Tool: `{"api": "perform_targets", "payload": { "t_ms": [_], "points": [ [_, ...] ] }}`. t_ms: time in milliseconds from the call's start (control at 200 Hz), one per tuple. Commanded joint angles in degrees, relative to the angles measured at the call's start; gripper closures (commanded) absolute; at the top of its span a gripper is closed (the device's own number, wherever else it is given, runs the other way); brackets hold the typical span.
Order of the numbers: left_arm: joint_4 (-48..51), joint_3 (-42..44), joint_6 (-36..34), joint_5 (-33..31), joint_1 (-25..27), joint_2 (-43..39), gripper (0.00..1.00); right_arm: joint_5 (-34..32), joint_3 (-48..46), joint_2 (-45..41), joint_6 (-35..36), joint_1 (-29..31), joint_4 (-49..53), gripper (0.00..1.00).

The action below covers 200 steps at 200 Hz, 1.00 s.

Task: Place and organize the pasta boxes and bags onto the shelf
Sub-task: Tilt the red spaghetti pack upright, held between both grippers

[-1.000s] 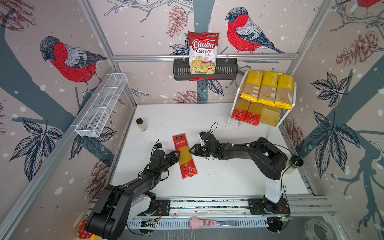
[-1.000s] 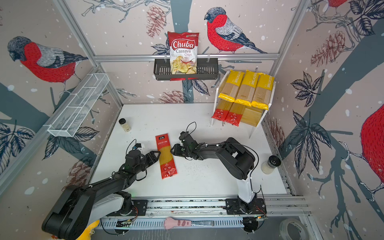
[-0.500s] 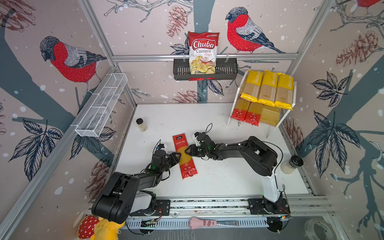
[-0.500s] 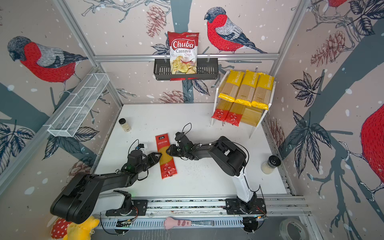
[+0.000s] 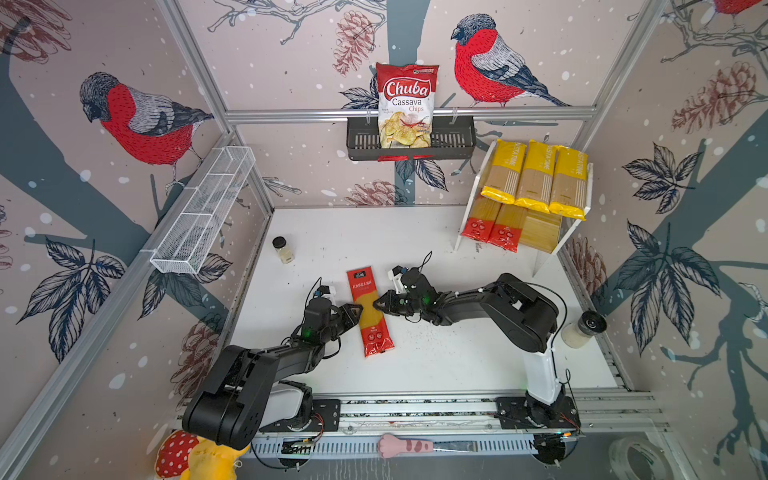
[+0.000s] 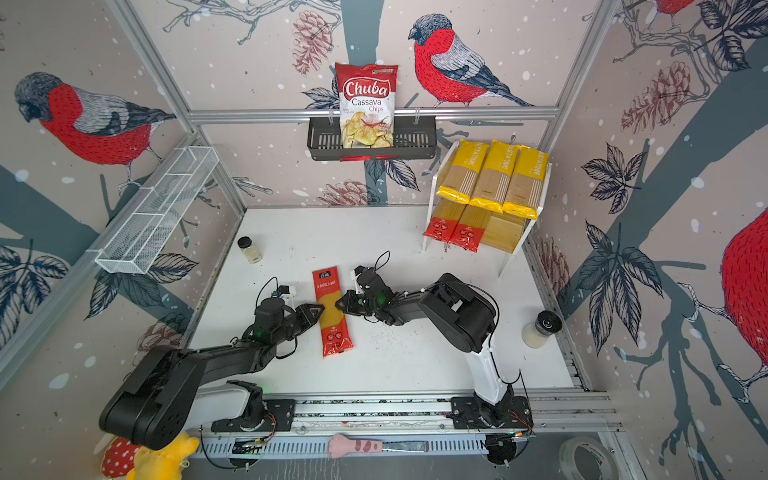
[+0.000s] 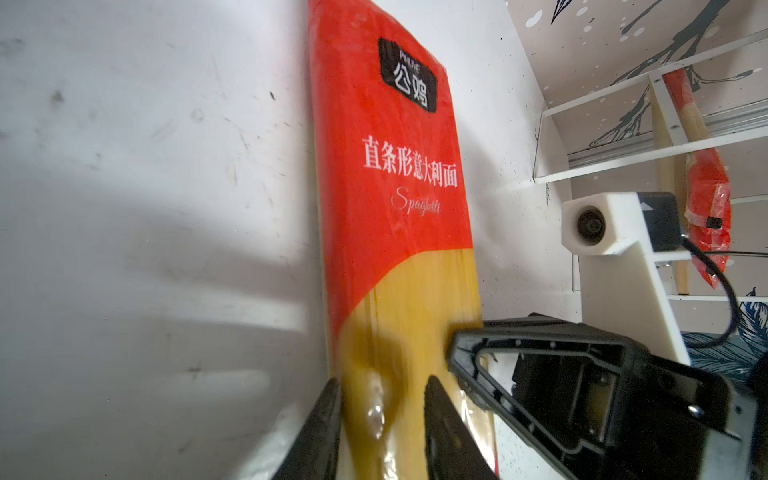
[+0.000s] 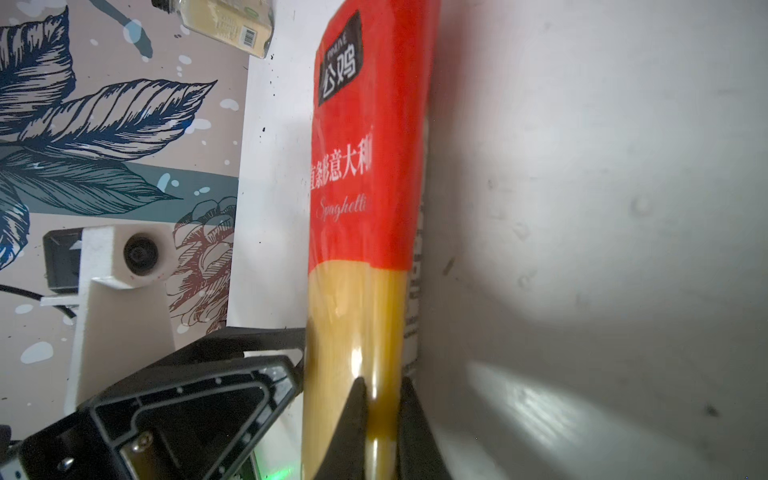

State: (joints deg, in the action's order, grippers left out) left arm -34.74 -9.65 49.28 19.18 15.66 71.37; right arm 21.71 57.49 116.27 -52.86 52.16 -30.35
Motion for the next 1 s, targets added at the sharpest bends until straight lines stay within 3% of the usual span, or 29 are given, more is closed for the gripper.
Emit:
{"api": "perform_targets", "payload": {
  "t_ms": [0,265,395,600,861,996],
  "points": [
    [4.27,-1.92,-2.29,-1.04,0.05,-3.55,0.62,1.25,-0.74,-2.18,0.01,-0.44,-2.97,0.89],
    [11.72,-4.86,-4.41,-2.39,-1.14,-12.72,0.54,-2.17,-2.85,-8.64,3.49,-0.74,-0.60,0.92],
    [9.59,-4.87,-4.07,0.25,-1.97,-16.00,0.42,-3.46,-4.28,-12.73,5.22,-0.78,-0.72,0.93],
    [-2.44,-2.59,0.27,6.78,-3.36,-18.06,0.26,-5.79,-6.72,-21.40,9.38,-0.82,-2.11,0.94],
    [-23.70,-2.72,8.54,16.93,-3.27,-14.30,0.21,-3.08,-9.84,-31.96,14.69,-0.92,-7.84,0.94],
    [-29.33,-4.40,9.87,19.31,-1.59,-11.96,0.21,-1.23,-11.16,-35.90,16.23,-0.92,-10.13,0.95]
  ]
}}
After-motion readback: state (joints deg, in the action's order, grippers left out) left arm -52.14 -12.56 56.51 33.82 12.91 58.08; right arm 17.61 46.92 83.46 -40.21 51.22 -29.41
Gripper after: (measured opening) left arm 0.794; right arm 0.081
